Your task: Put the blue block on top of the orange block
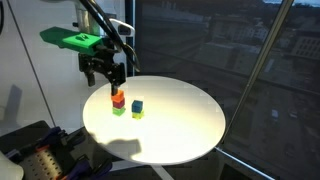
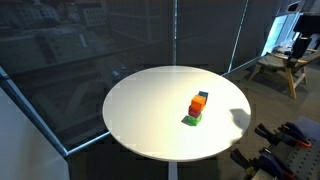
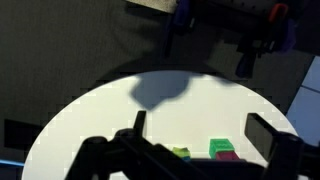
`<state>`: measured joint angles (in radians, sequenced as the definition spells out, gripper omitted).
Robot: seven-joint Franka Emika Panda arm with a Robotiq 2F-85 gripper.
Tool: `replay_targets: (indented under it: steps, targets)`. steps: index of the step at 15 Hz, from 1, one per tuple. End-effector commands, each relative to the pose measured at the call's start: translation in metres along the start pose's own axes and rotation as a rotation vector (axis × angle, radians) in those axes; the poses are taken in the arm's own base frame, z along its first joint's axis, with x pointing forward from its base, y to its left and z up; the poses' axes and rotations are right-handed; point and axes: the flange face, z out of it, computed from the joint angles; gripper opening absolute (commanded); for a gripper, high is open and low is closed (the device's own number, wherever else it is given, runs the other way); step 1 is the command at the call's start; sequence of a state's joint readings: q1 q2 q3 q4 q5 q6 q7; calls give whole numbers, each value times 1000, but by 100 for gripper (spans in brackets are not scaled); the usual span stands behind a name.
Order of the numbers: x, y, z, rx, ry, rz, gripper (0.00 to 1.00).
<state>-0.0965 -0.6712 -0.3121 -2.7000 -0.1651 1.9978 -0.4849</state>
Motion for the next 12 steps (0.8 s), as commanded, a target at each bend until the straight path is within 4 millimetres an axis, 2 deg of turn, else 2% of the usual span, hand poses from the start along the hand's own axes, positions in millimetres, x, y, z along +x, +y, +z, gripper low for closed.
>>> replay_targets:
  steps: [1, 6, 12]
  targets:
    - [8, 0, -1, 6, -4, -1, 100]
    - [24, 1, -6, -14, 6, -40, 100]
    - [52, -2, -8, -55, 80, -129, 100]
